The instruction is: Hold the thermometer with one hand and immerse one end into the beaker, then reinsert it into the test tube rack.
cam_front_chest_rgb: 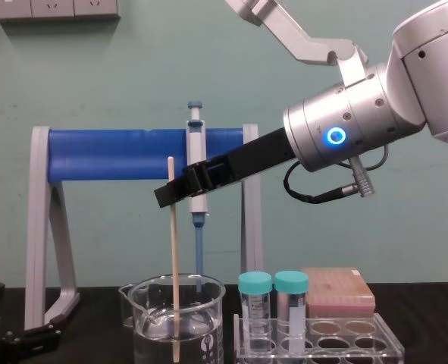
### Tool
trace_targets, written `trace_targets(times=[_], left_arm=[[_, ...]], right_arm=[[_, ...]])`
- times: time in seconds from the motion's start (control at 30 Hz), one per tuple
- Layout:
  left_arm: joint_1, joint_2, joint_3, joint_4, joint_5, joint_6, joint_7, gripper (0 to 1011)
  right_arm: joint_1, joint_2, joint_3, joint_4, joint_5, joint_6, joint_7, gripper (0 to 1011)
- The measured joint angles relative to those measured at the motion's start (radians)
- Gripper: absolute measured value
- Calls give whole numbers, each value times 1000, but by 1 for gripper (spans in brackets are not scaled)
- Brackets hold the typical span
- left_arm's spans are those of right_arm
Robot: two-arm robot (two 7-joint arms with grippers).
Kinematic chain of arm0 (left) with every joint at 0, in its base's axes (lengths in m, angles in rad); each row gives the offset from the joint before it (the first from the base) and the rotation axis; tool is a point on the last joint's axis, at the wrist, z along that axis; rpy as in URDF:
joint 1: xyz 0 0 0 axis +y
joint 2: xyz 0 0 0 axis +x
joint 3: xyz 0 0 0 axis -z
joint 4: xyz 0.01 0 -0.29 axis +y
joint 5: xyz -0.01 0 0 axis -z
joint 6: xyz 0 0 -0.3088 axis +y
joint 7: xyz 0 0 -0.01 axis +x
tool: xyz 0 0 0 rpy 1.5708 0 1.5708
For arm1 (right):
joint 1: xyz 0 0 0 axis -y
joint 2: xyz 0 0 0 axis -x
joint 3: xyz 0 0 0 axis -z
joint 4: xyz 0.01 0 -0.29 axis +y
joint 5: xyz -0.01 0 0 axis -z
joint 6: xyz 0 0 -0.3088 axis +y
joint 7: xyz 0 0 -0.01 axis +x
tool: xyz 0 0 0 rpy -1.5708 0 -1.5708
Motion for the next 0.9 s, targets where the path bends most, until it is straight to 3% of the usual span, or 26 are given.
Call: trace_targets(times=[0.9], left_arm=[[0, 0, 0, 0, 0, 0, 0, 1004]], right_arm=[[0, 0, 0, 0, 0, 0, 0, 48]])
